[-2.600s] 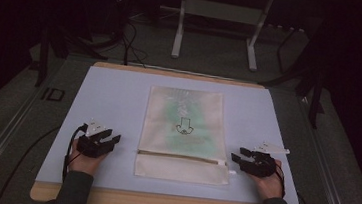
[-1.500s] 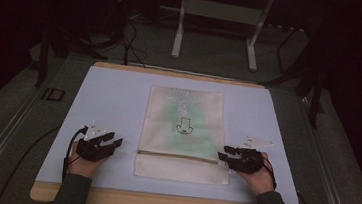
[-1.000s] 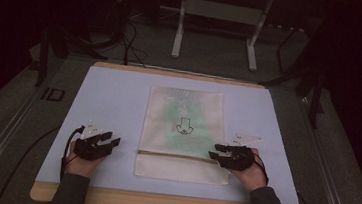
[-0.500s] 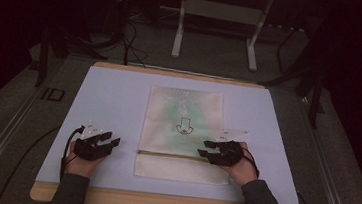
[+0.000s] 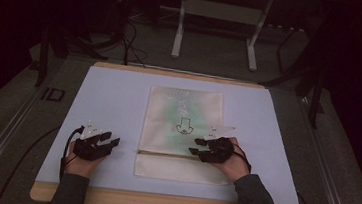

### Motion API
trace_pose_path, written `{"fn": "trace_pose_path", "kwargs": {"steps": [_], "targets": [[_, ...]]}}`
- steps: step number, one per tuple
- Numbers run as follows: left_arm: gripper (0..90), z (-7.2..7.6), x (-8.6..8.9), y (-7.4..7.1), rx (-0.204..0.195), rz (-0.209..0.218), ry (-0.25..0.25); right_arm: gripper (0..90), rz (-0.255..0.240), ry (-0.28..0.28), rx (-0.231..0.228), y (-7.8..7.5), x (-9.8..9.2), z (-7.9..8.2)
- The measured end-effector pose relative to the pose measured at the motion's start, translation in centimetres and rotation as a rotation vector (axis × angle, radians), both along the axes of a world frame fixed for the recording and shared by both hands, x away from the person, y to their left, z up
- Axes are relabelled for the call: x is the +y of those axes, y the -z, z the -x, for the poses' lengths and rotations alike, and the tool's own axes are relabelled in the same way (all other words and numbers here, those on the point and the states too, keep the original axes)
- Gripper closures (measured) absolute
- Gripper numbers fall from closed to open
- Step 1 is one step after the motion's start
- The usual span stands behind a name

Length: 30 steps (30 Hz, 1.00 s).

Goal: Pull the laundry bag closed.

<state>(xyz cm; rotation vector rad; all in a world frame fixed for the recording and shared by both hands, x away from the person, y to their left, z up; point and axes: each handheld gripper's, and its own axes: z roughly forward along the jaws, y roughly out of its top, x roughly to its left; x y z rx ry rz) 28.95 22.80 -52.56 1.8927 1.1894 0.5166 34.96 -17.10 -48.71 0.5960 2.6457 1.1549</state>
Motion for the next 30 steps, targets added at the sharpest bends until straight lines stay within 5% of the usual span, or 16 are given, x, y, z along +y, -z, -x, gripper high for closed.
{"fn": "trace_pose_path", "kwargs": {"steps": [30], "targets": [[55.1, 0.1, 0.2, -0.1, -0.001, 0.003, -0.002, 54.7, 0.035, -0.114, -0.003, -0.1, 5.6, -0.5]]}}
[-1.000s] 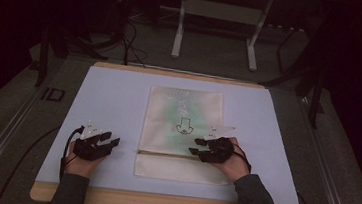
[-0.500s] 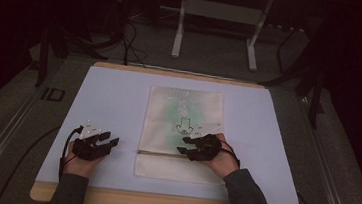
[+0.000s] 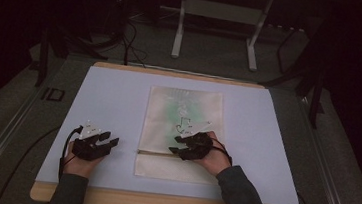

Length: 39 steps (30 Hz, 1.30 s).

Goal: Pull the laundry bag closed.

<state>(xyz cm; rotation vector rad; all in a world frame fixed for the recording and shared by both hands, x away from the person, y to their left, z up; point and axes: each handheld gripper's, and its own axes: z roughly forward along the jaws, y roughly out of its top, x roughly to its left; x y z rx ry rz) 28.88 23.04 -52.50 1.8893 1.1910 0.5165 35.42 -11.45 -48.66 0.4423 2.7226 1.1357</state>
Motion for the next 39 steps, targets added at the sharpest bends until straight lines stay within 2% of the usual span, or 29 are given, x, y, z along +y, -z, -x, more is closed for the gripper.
{"fn": "trace_pose_path", "kwargs": {"steps": [4, 11, 39], "targets": [[55.1, 0.0, -0.1, 0.0, 0.001, -0.006, 0.003, 58.3, 0.004, -0.025, -0.008, 0.0, 0.8, 0.2], [54.9, 0.0, -0.1, 0.0, 0.001, -0.012, 0.006, 64.3, 0.002, -0.070, 0.011, 0.0, 2.0, 0.3], [54.5, 0.1, 0.1, 0.0, -0.001, -0.009, 0.003, 58.3, 0.013, -0.129, 0.024, 1.2, 6.8, 0.5]]}}
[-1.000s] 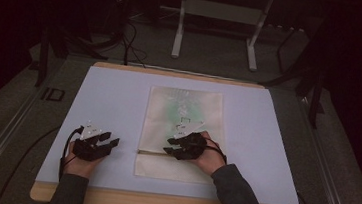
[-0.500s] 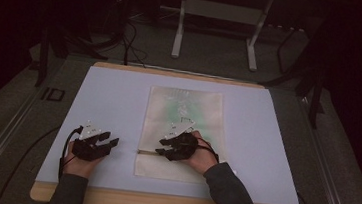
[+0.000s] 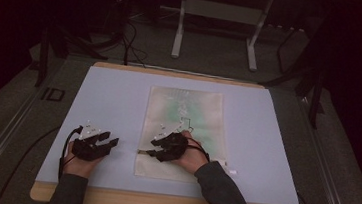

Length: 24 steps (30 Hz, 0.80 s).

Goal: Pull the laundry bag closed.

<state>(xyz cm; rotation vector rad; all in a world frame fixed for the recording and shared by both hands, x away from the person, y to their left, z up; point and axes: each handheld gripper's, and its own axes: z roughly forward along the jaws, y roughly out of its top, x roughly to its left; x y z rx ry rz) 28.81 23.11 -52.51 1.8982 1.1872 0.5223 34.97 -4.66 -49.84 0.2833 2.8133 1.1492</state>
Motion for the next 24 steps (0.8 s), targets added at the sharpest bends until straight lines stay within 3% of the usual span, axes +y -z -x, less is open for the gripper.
{"fn": "trace_pose_path", "kwargs": {"steps": [17, 24], "targets": [[54.4, 0.0, 0.1, 0.0, -0.002, 0.003, 0.000, 57.4, 0.042, -0.057, 0.001, 0.9, 3.9, 0.6], [54.4, 0.1, 0.2, 0.0, -0.005, 0.008, 0.003, 67.4, 0.071, -0.052, 0.004, 0.9, 4.3, 0.1]]}}
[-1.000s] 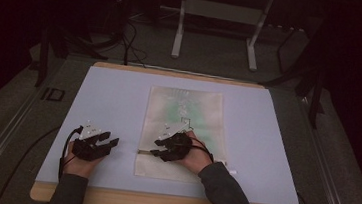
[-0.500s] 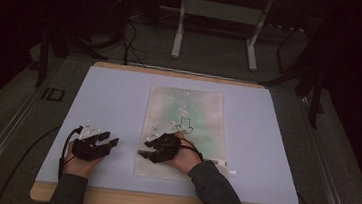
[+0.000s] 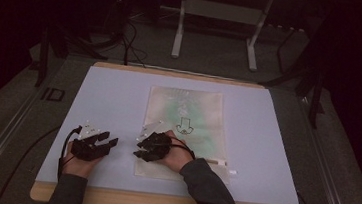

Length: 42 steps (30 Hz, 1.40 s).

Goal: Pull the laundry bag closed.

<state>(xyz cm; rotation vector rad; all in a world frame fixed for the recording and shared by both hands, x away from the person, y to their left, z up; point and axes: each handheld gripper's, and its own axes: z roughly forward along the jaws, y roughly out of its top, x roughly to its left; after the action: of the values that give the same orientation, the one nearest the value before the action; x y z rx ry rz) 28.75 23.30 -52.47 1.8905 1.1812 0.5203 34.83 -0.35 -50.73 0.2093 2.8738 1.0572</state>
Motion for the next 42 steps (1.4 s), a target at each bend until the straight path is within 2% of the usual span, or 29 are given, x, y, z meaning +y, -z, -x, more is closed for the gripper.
{"fn": "trace_pose_path", "kwargs": {"steps": [5, 11, 19, 24, 26, 31, 35, 39, 41, 42], "targets": [[54.4, 0.0, -0.1, 0.0, 0.000, 0.000, 0.008, 76.5, 0.010, -0.006, 0.003, 0.0, -0.4, 0.0], [55.0, 0.1, -0.2, 0.0, -0.003, 0.000, 0.026, 78.5, 0.026, -0.002, 0.008, 0.0, -0.8, -0.3], [59.0, 0.4, -0.7, -0.3, -0.032, 0.010, 0.116, 80.4, 0.038, -0.009, 0.020, 0.0, -0.9, -0.6], [58.8, 0.4, -0.8, -0.3, -0.037, 0.006, 0.126, 77.3, 0.044, -0.008, 0.026, 0.1, -0.7, -0.7], [58.8, 0.4, -0.7, -0.3, -0.038, 0.012, 0.134, 80.3, 0.046, -0.006, 0.028, 0.2, -0.6, -0.7], [61.0, 0.6, -0.8, -0.4, -0.044, 0.017, 0.192, 81.2, 0.056, -0.013, 0.035, 0.2, -0.5, -0.8], [63.1, 0.5, -1.2, -0.3, -0.030, -0.002, 0.215, 81.2, 0.062, -0.017, 0.037, 0.2, -0.5, -0.9], [67.0, 0.6, -1.4, -0.2, -0.029, -0.003, 0.243, 81.2, 0.063, -0.015, 0.045, 0.2, -0.6, -1.0], [69.8, 0.8, -1.9, -0.2, -0.040, -0.036, 0.272, 81.2, 0.053, -0.011, 0.059, 0.3, -0.7, -1.1], [70.1, 0.8, -1.9, -0.2, -0.041, -0.035, 0.278, 81.2, 0.050, -0.011, 0.061, 0.3, -0.7, -1.2]]}}
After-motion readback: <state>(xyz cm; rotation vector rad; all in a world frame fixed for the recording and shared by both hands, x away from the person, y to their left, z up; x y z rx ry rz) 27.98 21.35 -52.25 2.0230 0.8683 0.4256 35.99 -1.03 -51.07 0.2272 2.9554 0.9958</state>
